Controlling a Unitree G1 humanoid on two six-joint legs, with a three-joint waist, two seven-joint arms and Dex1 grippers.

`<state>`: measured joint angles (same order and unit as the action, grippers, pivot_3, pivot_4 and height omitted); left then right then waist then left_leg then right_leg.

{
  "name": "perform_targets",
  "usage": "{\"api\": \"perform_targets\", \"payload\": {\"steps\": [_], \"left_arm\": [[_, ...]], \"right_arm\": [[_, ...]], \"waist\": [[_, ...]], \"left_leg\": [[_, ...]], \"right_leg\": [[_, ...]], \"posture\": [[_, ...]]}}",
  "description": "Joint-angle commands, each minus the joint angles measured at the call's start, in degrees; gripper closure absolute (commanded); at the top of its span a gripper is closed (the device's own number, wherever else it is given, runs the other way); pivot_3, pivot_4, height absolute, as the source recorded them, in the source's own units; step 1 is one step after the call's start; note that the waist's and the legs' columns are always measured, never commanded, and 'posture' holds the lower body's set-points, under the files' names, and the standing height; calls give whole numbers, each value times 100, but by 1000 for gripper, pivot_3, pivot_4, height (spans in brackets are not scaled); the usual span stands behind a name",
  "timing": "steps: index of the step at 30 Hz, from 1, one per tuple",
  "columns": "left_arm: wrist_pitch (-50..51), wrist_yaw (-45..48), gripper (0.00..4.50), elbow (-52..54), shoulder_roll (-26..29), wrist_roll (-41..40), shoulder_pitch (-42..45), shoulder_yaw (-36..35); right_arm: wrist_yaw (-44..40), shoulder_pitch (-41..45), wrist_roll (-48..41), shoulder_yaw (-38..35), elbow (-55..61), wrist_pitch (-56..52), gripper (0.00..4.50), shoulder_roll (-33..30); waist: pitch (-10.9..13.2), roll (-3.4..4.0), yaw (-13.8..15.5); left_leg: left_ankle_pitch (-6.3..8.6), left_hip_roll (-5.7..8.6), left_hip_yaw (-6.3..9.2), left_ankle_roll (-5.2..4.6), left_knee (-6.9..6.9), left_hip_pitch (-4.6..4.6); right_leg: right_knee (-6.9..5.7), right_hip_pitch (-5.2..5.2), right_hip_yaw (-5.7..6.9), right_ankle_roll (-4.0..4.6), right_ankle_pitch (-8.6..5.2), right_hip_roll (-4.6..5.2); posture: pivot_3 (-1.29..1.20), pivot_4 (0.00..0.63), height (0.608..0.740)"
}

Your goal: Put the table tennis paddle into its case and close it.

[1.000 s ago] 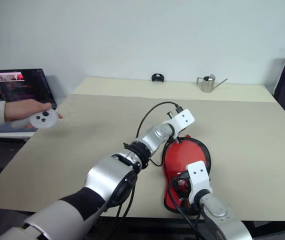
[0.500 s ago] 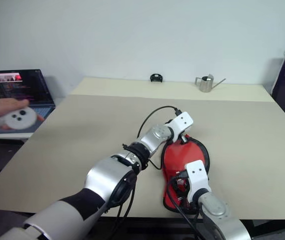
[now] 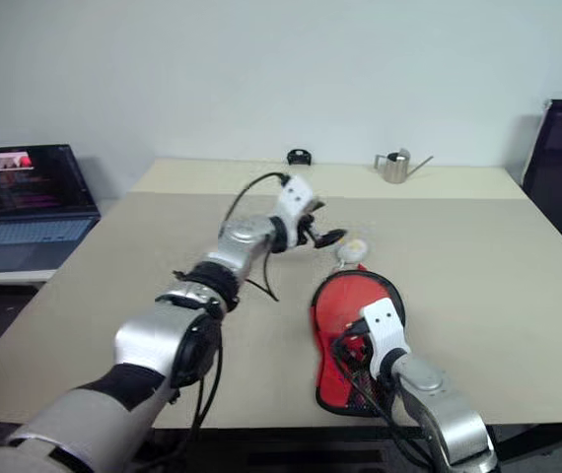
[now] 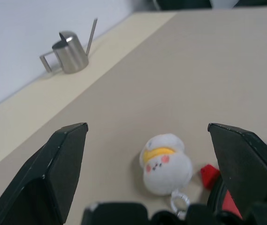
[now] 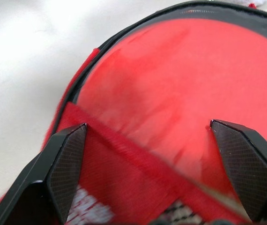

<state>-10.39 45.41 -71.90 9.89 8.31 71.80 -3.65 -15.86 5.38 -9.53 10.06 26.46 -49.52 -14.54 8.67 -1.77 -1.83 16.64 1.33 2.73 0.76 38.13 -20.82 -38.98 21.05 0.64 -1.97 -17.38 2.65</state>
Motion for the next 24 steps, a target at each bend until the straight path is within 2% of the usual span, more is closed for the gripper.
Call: {"api": "perform_targets", "payload": {"steps": [1,4,7,9,12,17,24], "left_arm": [[195,860,19,818,383,-464,-584,-80],[975,1731,19,2380,897,-1020,-1638,-119],[1964,2097,19,4064,1208,-1529,-2690,-70],[2571,2100,19,5064,1308,-1856,-3293,-58],[3037,1777,19,5952,1202,-2065,-3747,40],[3273,1550,19,6591,1074,-2198,-3929,353],[3173,1661,19,6447,1031,-2266,-3645,788]], "right_arm": [[-217,-146,-17,-191,-764,-118,0,-318],[-433,-18,-50,-243,-898,-13,0,-565],[-656,199,-127,-359,-1070,104,0,-766],[-811,332,-220,-428,-1106,136,0,-881],[-1098,508,-279,-485,-1197,267,0,-1147],[-1646,661,-493,-660,-1096,413,0,-1629],[-2468,658,-1260,-1294,-486,152,0,-2414]], "waist": [[0,0,11],[3,3,5],[4,1,34],[5,1,103],[5,1,203],[10,7,224],[42,33,175]], "left_leg": [[0,0,1,0,0,-2],[0,2,4,0,-2,-8],[0,1,7,-1,-2,-11],[0,4,11,-1,-1,-14],[0,10,13,-2,0,-15],[0,12,12,-3,-1,-20],[0,11,11,-4,-7,-63]], "right_leg": [[1,0,-1,0,0,0],[2,2,-6,2,0,6],[3,5,-10,4,-1,12],[6,2,-1,6,-1,21],[13,3,3,6,-1,32],[16,-4,3,6,-2,33],[14,40,4,17,-8,29]], "posture": [[0,150,740],[0,150,740],[0,150,740],[0,150,740],[0,150,740],[0,150,740],[0,150,740]]}}
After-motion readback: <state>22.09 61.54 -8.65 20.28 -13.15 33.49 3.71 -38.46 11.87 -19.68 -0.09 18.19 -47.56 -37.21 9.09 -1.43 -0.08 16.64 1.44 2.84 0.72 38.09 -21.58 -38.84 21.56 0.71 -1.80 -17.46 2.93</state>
